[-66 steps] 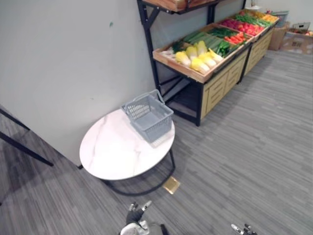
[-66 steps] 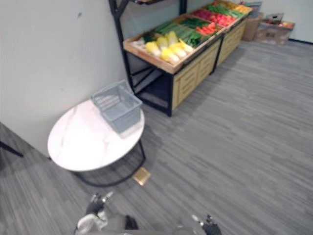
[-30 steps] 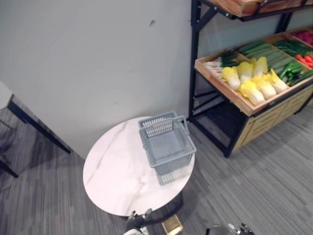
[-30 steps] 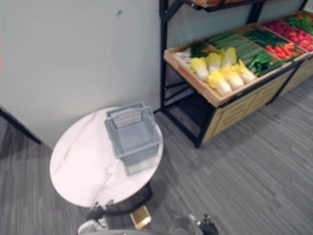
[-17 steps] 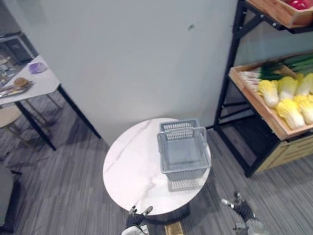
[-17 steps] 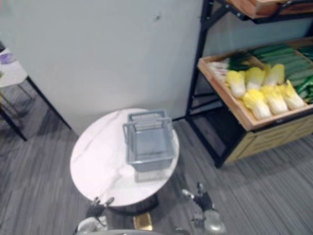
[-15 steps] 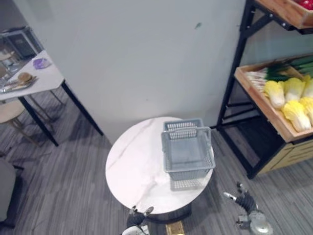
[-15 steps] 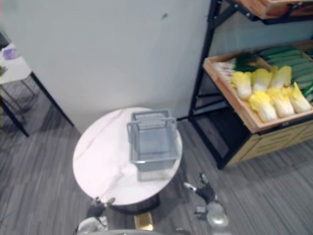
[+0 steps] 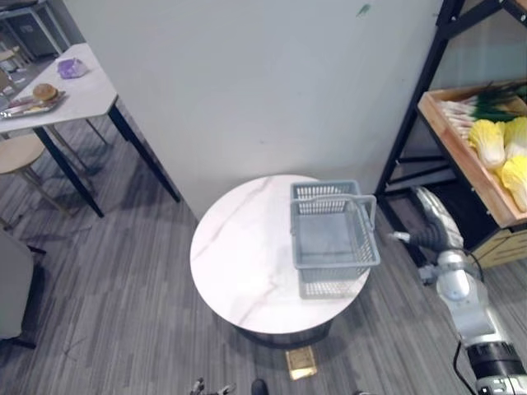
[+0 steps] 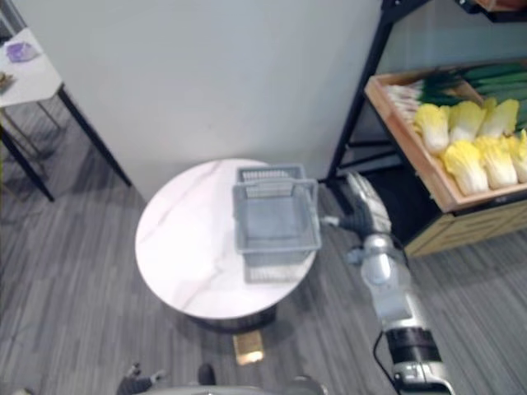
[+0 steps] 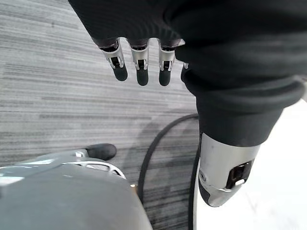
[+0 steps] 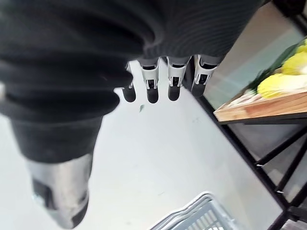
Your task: Pick vegetable in the basket
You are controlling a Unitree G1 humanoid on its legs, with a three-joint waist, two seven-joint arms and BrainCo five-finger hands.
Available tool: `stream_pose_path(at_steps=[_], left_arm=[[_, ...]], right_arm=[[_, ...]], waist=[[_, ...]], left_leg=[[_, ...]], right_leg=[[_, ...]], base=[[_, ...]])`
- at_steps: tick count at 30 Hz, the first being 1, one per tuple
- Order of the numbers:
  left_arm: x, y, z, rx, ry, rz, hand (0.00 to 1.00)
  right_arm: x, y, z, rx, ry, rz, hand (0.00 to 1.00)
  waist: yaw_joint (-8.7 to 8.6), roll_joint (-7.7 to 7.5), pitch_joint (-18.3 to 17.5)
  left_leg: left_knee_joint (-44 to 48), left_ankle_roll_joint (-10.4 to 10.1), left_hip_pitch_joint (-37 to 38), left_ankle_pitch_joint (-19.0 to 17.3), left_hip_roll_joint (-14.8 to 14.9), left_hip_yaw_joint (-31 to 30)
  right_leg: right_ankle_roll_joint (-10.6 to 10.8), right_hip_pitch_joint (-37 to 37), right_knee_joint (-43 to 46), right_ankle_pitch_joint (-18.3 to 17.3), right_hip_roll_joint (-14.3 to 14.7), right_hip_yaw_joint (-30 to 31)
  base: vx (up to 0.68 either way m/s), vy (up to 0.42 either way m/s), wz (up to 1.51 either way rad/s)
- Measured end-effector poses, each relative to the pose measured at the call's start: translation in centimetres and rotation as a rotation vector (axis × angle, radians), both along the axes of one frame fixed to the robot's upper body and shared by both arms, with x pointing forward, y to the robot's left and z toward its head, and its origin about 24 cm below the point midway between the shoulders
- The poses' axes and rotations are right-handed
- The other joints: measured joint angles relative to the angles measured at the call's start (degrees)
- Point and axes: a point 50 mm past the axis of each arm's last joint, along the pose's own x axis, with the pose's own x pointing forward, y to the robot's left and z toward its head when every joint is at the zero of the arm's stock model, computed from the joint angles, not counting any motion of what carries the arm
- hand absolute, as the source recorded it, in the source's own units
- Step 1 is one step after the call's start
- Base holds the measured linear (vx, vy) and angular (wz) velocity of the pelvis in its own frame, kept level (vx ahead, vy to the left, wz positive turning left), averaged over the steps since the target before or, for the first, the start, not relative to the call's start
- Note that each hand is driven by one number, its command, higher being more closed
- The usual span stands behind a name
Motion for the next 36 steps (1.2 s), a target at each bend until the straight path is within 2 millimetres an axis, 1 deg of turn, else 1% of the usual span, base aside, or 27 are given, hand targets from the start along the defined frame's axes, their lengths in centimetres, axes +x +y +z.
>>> stream_pose_path(at_steps=[2, 3, 4, 5, 6, 8, 9, 10, 11, 12, 13, 15, 17, 18, 20, 21, 24, 26, 28, 31, 36], left_arm=[[0.2, 0.0, 0.0, -0.001, -0.004, -0.002, 0.00], [0.3, -0.1, 0.0, -0.001, -0.008, -0.003, 0.00], [0.6, -0.1, 0.1, -0.001, -0.018, -0.006, 0.00], [1.1, -0.1, 0.2, -0.001, -0.028, -0.009, 0.00], [1.2, -0.2, 0.2, -0.002, -0.031, -0.008, 0.00], [1.6, -0.1, 0.3, -0.001, -0.047, -0.001, 0.00], [1.8, -0.1, 0.3, -0.006, -0.056, 0.014, 0.00], [2.1, -0.1, 0.4, -0.010, -0.068, 0.025, 0.00], [2.3, -0.1, 0.5, -0.012, -0.075, 0.036, 0.00], [2.5, -0.1, 0.5, -0.015, -0.081, 0.045, 0.00], [2.7, -0.1, 0.6, -0.012, -0.090, 0.050, 0.00], [3.1, -0.2, 0.7, -0.004, -0.100, 0.047, 0.00], [3.2, -0.3, 0.7, 0.001, -0.100, 0.050, 0.00], [3.6, -0.3, 0.7, -0.001, -0.109, 0.049, 0.00], [4.3, -0.4, 0.9, -0.012, -0.133, 0.064, 0.00], [4.8, -0.6, 1.1, -0.014, -0.154, 0.053, 0.00], [5.4, -0.7, 1.3, -0.011, -0.179, 0.034, 0.00], [6.0, -0.7, 1.5, -0.009, -0.195, 0.024, 0.00], [6.2, -0.7, 1.5, -0.008, -0.202, 0.022, 0.00], [6.4, -0.8, 1.6, -0.007, -0.204, 0.013, 0.00], [6.7, -0.7, 1.7, -0.014, -0.216, 0.020, 0.00]], right_arm=[[2.0, 1.7, 0.3, -0.072, 0.026, 0.076, 0.00], [2.6, 1.9, 0.4, -0.093, 0.036, 0.089, 0.00], [4.0, 2.4, 1.0, -0.137, 0.052, 0.108, 0.00], [5.2, 2.6, 1.8, -0.183, 0.056, 0.110, 0.00], [5.7, 2.6, 2.2, -0.202, 0.057, 0.106, 0.00], [7.7, 2.7, 4.3, -0.252, 0.048, 0.086, 0.00], [8.2, 2.6, 5.0, -0.261, 0.043, 0.076, 0.00], [9.0, 2.4, 6.2, -0.273, 0.032, 0.052, 0.00], [9.6, 2.2, 7.4, -0.289, 0.019, 0.035, 0.00], [9.8, 2.1, 8.1, -0.294, 0.007, 0.025, 0.00], [10.3, 1.9, 9.4, -0.302, -0.013, 0.005, 0.00], [11.0, 1.0, 10.9, -0.335, -0.022, -0.049, 0.00], [11.1, 0.6, 11.0, -0.334, -0.013, -0.074, 0.00], [11.1, 0.2, 11.1, -0.334, -0.013, -0.094, 0.00], [11.2, -0.3, 11.1, -0.333, -0.005, -0.115, 0.00], [11.3, -0.4, 11.5, -0.329, -0.004, -0.132, 0.00], [11.5, -0.7, 12.8, -0.314, -0.023, -0.155, 0.00], [11.5, -1.2, 14.0, -0.298, -0.057, -0.175, 0.00], [11.4, -1.5, 14.5, -0.302, -0.066, -0.187, 0.00], [11.5, -2.1, 14.3, -0.297, -0.045, -0.212, 0.00], [11.5, -2.2, 14.7, -0.289, -0.069, -0.223, 0.00]], waist=[[0.97, 0.18, 0.43], [1.13, 0.25, 0.52], [1.46, 0.35, 1.48], [2.43, 0.39, 2.92], [2.64, 0.39, 3.24], [3.44, 0.59, 5.66], [3.83, 0.57, 6.53], [4.33, 0.73, 8.05], [5.10, 0.81, 8.76], [5.65, 0.91, 9.00], [6.02, 1.12, 9.63], [6.28, 1.43, 11.44], [6.54, 1.38, 12.22], [7.05, 1.45, 12.43], [7.32, 1.59, 12.96], [7.30, 1.64, 13.97], [7.23, 1.98, 14.86], [7.28, 2.09, 15.14], [7.27, 2.13, 15.60], [7.36, 2.15, 15.83], [7.35, 2.16, 16.97]], left_leg=[[-0.26, 0.17, -0.89, 0.41, 0.07, -0.37], [-0.26, 0.23, -1.34, 0.61, 0.06, -0.58], [-0.20, 0.35, -2.16, 1.04, 0.06, -1.03], [-0.06, 0.38, -2.61, 1.50, 0.07, -1.17], [-0.02, 0.48, -3.24, 1.74, 0.08, -1.35], [0.03, 0.73, -5.37, 2.80, 0.06, -2.93], [0.03, 0.76, -5.67, 3.06, 0.07, -3.21], [0.04, 0.69, -6.24, 3.46, 0.09, -4.05], [0.03, 0.76, -7.24, 3.74, 0.11, -4.31], [0.04, 0.78, -7.85, 3.91, 0.16, -4.37], [0.03, 0.84, -8.97, 4.21, 0.15, -4.78], [0.00, 0.91, -9.84, 4.50, 0.00, -5.52], [0.00, 0.92, -10.10, 4.50, 0.03, -5.54], [0.00, 0.95, -10.69, 4.66, 0.03, -5.52], [0.00, 0.90, -11.17, 4.91, 0.05, -5.62], [0.00, 0.88, -11.18, 4.98, 0.09, -5.73], [-0.01, 0.87, -11.53, 5.04, 0.12, -5.79], [-0.01, 0.83, -12.41, 5.21, 0.21, -5.88], [-0.01, 0.83, -12.75, 5.34, 0.21, -6.25], [0.00, 0.82, -13.05, 5.42, 0.18, -6.70], [-0.01, 0.85, -13.67, 5.55, 0.20, -6.74]], right_leg=[[-0.09, -0.44, -0.65, 0.68, 0.22, -0.21], [-0.11, -0.77, -0.81, 0.91, 0.27, -0.36], [-0.26, -1.13, -0.83, 1.36, 0.36, -0.69], [-0.38, -1.46, -1.04, 1.85, 0.46, -0.73], [-0.47, -1.98, -1.11, 2.09, 0.49, -0.84], [-0.79, -2.78, -1.74, 3.02, 0.69, -2.17], [-0.87, -2.91, -1.81, 3.17, 0.74, -2.28], [-0.92, -3.08, -1.88, 3.33, 0.81, -2.66], [-1.07, -4.05, -1.71, 3.44, 0.87, -2.55], [-1.18, -4.65, -1.69, 3.58, 0.94, -2.51], [-1.21, -5.54, -1.69, 3.75, 0.99, -2.67], [-1.17, -6.01, -1.70, 3.79, 0.99, -2.84], [-1.17, -6.27, -1.66, 3.79, 1.00, -2.75], [-1.16, -6.99, -1.50, 3.81, 1.00, -2.63], [-1.16, -7.49, -1.31, 3.82, 1.01, -2.60], [-1.16, -7.64, -1.10, 3.82, 1.04, -2.37], [-1.16, -8.01, -0.98, 3.82, 1.06, -2.28], [-1.17, -8.95, -0.74, 3.82, 1.13, -2.26], [-1.16, -9.07, -0.73, 3.82, 1.15, -2.28], [-1.17, -9.14, -0.73, 3.81, 1.20, -2.10], [-1.18, -9.98, -0.32, 3.81, 1.19, -1.85]], base=[[-0.06, 0.003, 0.04], [-0.05, 0.006, 0.13], [-0.03, 0.008, 0.12], [-0.04, 0.010, 0.10], [-0.04, 0.009, 0.18], [-0.04, 0.010, 0.27], [-0.04, 0.005, 0.23], [-0.05, 0.003, 0.18], [-0.05, 0.004, 0.15], [-0.04, 0.007, 0.09], [-0.02, 0.004, 0.11], [-0.03, 0.009, 0.16], [-0.01, 0.004, 0.03], [0.00, 0.000, 0.00], [0.00, 0.000, 0.00], [0.00, 0.000, 0.00], [0.00, 0.000, 0.00], [0.00, 0.000, 0.00], [0.01, -0.001, 0.07], [0.01, 0.002, 0.07], [0.00, 0.000, 0.00]])
